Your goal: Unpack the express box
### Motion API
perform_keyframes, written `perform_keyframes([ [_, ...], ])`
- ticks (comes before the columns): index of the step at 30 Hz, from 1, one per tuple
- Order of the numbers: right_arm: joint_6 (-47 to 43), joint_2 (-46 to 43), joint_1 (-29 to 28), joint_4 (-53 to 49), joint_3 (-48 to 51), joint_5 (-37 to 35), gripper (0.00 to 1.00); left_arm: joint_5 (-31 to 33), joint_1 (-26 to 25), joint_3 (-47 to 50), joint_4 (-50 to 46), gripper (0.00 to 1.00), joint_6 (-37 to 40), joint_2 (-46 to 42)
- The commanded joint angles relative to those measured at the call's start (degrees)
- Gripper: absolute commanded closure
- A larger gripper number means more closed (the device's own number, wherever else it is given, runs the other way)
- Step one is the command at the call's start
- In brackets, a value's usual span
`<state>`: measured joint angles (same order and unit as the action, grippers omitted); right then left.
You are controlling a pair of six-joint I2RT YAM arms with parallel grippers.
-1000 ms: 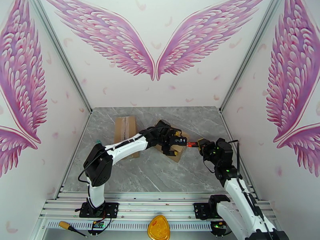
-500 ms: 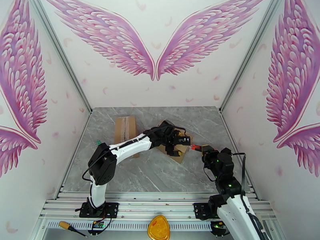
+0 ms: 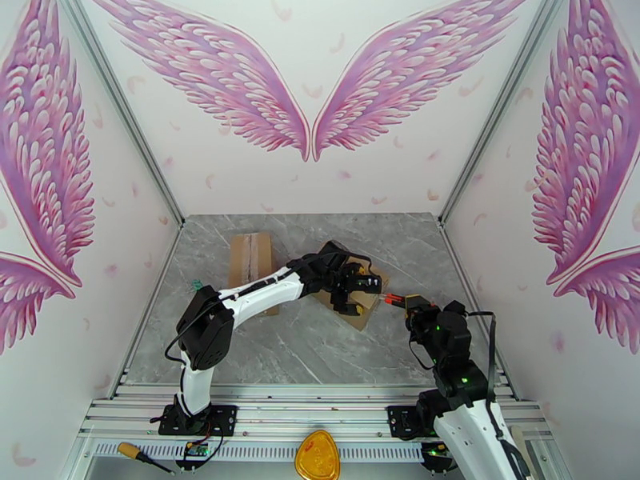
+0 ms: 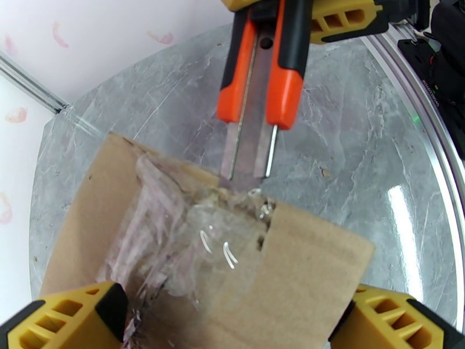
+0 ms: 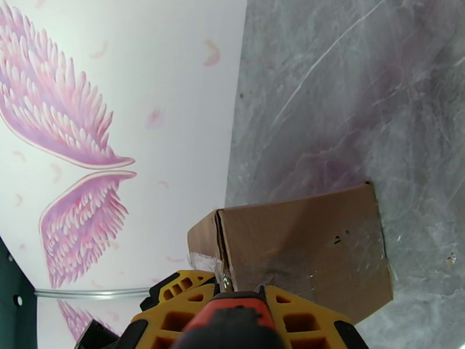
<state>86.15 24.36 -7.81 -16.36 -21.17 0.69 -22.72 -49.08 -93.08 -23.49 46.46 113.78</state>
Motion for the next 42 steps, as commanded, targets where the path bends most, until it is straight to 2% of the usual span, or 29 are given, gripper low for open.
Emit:
perform_keyframes([
  [1,-3.1,-1.0,0.7,-12.3,-2.3,13.5,1.00,13.5,5.4,-0.6,4.9,0.07,-2.4,0.2],
  [6,-8.4,4.1,6.4,-13.4,-5.9,23.2,1.00,12.2,5.9,-0.4,4.3,0.07,-1.3,0.2],
  [13,-17.5,7.9,13.8,-20.9,-12.4,28.5,1.00,11.9,6.1,-0.9,3.3,0.07,-1.5,0.4],
  [22,-23.2,11.9,24.9,-21.8,-15.0,38.5,1.00,11.9,6.0,-1.7,1.1,0.07,-1.7,1.0],
  [34,-25.1,15.6,25.0,-19.8,-20.1,40.9,1.00,13.8,6.0,-2.5,0.2,0.07,-3.3,3.1],
  [38,-25.3,13.3,24.6,-16.6,-17.2,40.9,1.00,13.4,5.5,-5.2,-0.6,0.07,-5.2,3.9],
  [42,-20.2,7.5,22.8,-11.2,-9.9,36.4,1.00,14.0,4.1,-7.2,-0.8,0.07,-8.1,4.8],
])
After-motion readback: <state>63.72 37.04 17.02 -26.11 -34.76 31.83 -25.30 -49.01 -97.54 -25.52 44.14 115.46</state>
